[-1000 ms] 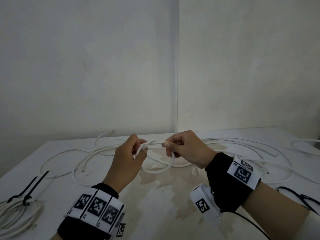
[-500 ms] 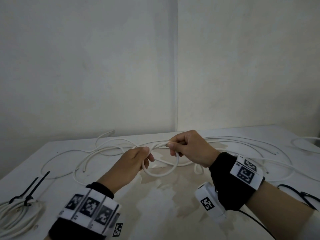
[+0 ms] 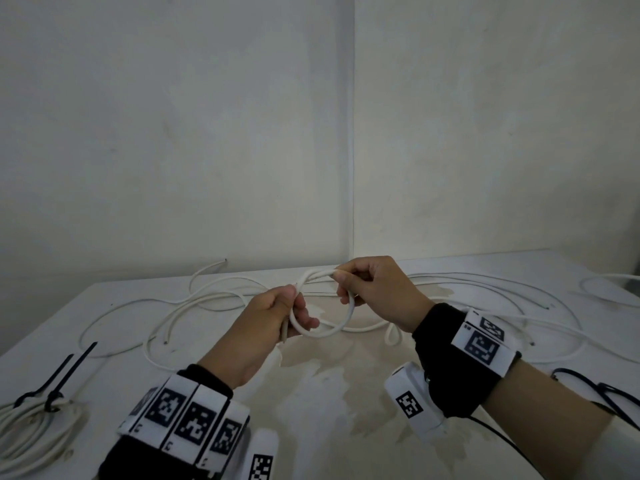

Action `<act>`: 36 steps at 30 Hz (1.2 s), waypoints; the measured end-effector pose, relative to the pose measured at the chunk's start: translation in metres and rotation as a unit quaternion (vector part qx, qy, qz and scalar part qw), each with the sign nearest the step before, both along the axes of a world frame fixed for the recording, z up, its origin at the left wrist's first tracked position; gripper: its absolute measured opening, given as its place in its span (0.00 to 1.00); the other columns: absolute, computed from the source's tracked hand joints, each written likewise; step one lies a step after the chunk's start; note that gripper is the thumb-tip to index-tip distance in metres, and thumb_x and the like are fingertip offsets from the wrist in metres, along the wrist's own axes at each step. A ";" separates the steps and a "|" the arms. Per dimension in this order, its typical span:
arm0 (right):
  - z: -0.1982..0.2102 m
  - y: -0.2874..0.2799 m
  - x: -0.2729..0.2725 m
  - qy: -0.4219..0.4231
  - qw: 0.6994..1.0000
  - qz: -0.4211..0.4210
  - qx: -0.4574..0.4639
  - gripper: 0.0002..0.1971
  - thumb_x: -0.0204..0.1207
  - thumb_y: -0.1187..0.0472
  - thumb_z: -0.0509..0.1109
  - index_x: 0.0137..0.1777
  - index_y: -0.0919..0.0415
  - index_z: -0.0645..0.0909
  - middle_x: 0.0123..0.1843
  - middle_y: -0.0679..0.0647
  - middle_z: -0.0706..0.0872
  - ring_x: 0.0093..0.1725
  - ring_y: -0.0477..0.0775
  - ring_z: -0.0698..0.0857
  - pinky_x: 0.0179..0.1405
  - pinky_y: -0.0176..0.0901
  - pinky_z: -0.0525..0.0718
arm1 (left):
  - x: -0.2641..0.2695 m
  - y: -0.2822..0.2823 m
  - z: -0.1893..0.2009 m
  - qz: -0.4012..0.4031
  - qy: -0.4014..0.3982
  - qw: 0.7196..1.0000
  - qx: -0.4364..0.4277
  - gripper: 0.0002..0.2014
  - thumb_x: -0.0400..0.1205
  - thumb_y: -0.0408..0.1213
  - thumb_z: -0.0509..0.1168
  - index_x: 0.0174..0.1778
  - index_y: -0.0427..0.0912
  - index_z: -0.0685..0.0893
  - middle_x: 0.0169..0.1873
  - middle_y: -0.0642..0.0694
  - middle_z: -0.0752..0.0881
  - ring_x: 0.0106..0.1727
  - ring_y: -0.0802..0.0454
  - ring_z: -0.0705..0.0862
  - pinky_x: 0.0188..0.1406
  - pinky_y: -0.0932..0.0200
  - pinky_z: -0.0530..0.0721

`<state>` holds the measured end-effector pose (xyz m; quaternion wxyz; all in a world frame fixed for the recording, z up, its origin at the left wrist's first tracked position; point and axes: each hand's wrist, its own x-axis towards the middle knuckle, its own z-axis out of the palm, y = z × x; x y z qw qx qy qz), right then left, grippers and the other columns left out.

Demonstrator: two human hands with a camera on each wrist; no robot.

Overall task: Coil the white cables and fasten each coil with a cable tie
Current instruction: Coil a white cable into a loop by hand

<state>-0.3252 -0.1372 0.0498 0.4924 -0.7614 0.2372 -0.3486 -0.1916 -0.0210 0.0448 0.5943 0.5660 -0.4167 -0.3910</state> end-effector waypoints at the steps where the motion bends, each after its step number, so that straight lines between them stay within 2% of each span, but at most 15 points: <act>1: -0.001 0.000 -0.001 -0.004 1.000 0.004 0.012 0.08 0.79 0.65 0.66 0.38 0.61 0.82 0.29 0.53 0.82 0.26 0.42 0.80 0.31 0.31 0.82 | 0.000 0.000 0.001 0.001 0.011 1.000 0.000 0.18 0.88 0.37 0.48 0.36 0.36 0.76 0.19 0.51 0.79 0.28 0.56 0.85 0.36 0.66 0.87; 5: -0.005 -0.001 -0.002 0.000 0.999 0.022 0.025 0.08 0.80 0.63 0.64 0.45 0.67 0.83 0.32 0.54 0.83 0.30 0.44 0.82 0.34 0.33 0.83 | 0.002 -0.002 -0.002 0.012 0.008 1.000 -0.003 0.18 0.88 0.37 0.47 0.36 0.36 0.75 0.18 0.52 0.75 0.23 0.58 0.81 0.34 0.65 0.85; 8: -0.011 -0.004 -0.004 0.021 0.999 0.024 -0.012 0.07 0.81 0.64 0.62 0.49 0.63 0.82 0.34 0.50 0.84 0.28 0.40 0.82 0.34 0.32 0.81 | 0.009 -0.003 -0.001 0.043 0.024 0.998 -0.030 0.18 0.88 0.36 0.47 0.36 0.37 0.75 0.16 0.54 0.75 0.22 0.59 0.79 0.38 0.62 0.84; 11: -0.022 -0.014 -0.012 0.057 0.996 -0.012 -0.067 0.09 0.83 0.64 0.59 0.50 0.59 0.82 0.29 0.47 0.81 0.25 0.39 0.77 0.34 0.34 0.77 | 0.023 -0.001 0.003 0.083 0.076 0.990 -0.083 0.18 0.88 0.36 0.47 0.35 0.37 0.74 0.15 0.52 0.74 0.20 0.59 0.77 0.34 0.63 0.86; 13: -0.030 -0.021 -0.018 0.090 0.988 -0.048 -0.119 0.09 0.83 0.63 0.59 0.52 0.58 0.81 0.27 0.46 0.76 0.25 0.38 0.74 0.30 0.28 0.71 | 0.032 0.001 0.004 0.102 0.097 0.985 -0.101 0.18 0.88 0.37 0.47 0.36 0.36 0.74 0.15 0.52 0.74 0.19 0.60 0.77 0.32 0.65 0.86; 18: -0.039 -0.034 -0.017 0.124 0.977 -0.098 -0.145 0.01 0.83 0.62 0.57 0.50 0.55 0.69 0.34 0.51 0.78 0.32 0.46 0.76 0.29 0.26 0.72 | 0.040 0.003 0.001 0.144 0.102 0.976 -0.130 0.18 0.88 0.37 0.46 0.34 0.36 0.73 0.14 0.54 0.74 0.18 0.61 0.76 0.32 0.64 0.86; 19: -0.039 -0.035 -0.014 0.137 0.973 -0.103 -0.155 0.01 0.84 0.61 0.56 0.50 0.56 0.68 0.35 0.52 0.78 0.34 0.50 0.77 0.30 0.28 0.72 | 0.041 0.003 0.000 0.149 0.096 0.975 -0.131 0.18 0.88 0.37 0.46 0.34 0.36 0.73 0.14 0.54 0.74 0.18 0.61 0.76 0.35 0.62 0.86; 21: -0.038 -0.039 -0.005 0.179 0.959 -0.106 -0.194 0.04 0.84 0.62 0.55 0.51 0.60 0.71 0.37 0.55 0.77 0.37 0.56 0.76 0.37 0.43 0.73 | 0.041 0.003 -0.001 0.158 0.076 0.976 -0.132 0.18 0.88 0.37 0.46 0.34 0.37 0.73 0.15 0.54 0.74 0.18 0.61 0.75 0.43 0.56 0.82; 22: -0.039 -0.041 0.000 0.205 0.947 -0.107 -0.222 0.07 0.84 0.62 0.54 0.53 0.63 0.72 0.39 0.58 0.77 0.39 0.58 0.74 0.38 0.46 0.70 | 0.041 0.003 -0.001 0.162 0.063 0.976 -0.133 0.18 0.88 0.37 0.46 0.34 0.37 0.73 0.14 0.54 0.74 0.19 0.61 0.75 0.45 0.55 0.80; 26: -0.051 -0.042 0.020 0.267 0.901 -0.078 -0.333 0.11 0.84 0.68 0.53 0.55 0.69 0.76 0.43 0.60 0.72 0.40 0.57 0.71 0.38 0.42 0.62 | 0.038 0.001 0.000 0.170 -0.012 0.977 -0.131 0.18 0.88 0.36 0.47 0.34 0.37 0.75 0.17 0.53 0.75 0.24 0.56 0.77 0.43 0.57 0.79; 28: -0.059 -0.038 0.027 0.276 0.883 -0.060 -0.374 0.09 0.81 0.72 0.56 0.54 0.71 0.77 0.47 0.64 0.74 0.44 0.62 0.76 0.40 0.45 0.65 | 0.038 -0.001 -0.001 0.173 -0.054 0.975 -0.128 0.18 0.87 0.34 0.48 0.33 0.37 0.75 0.22 0.48 0.75 0.29 0.51 0.76 0.42 0.58 0.79; 31: -0.066 -0.027 0.035 0.284 0.862 -0.008 -0.420 0.10 0.72 0.79 0.61 0.50 0.74 0.80 0.49 0.70 0.79 0.46 0.68 0.81 0.42 0.53 0.79 | 0.041 -0.007 -0.008 0.186 -0.108 0.970 -0.112 0.18 0.87 0.34 0.48 0.33 0.39 0.76 0.25 0.45 0.74 0.29 0.51 0.76 0.37 0.66 0.82; 32: -0.069 -0.024 0.036 0.274 0.855 0.003 -0.440 0.11 0.65 0.82 0.65 0.46 0.74 0.81 0.45 0.68 0.81 0.41 0.67 0.82 0.38 0.52 0.84 | 0.041 -0.009 -0.010 0.191 -0.123 0.968 -0.106 0.19 0.87 0.34 0.49 0.32 0.39 0.76 0.25 0.46 0.75 0.29 0.52 0.77 0.34 0.69 0.82; 34: -0.072 -0.021 0.037 0.227 0.843 0.018 -0.488 0.14 0.52 0.82 0.74 0.36 0.68 0.82 0.36 0.61 0.82 0.30 0.59 0.82 0.26 0.42 0.84 | 0.041 -0.014 -0.014 0.195 -0.156 0.964 -0.092 0.18 0.87 0.34 0.49 0.32 0.41 0.76 0.25 0.47 0.76 0.30 0.51 0.78 0.36 0.66 0.81; 36: -0.068 -0.015 0.037 0.185 0.812 0.019 -0.554 0.10 0.57 0.78 0.70 0.33 0.63 0.82 0.33 0.56 0.81 0.27 0.54 0.80 0.22 0.35 0.78 | 0.041 -0.018 -0.018 0.190 -0.190 0.960 -0.076 0.18 0.87 0.34 0.49 0.32 0.42 0.77 0.25 0.48 0.77 0.32 0.49 0.80 0.44 0.54 0.81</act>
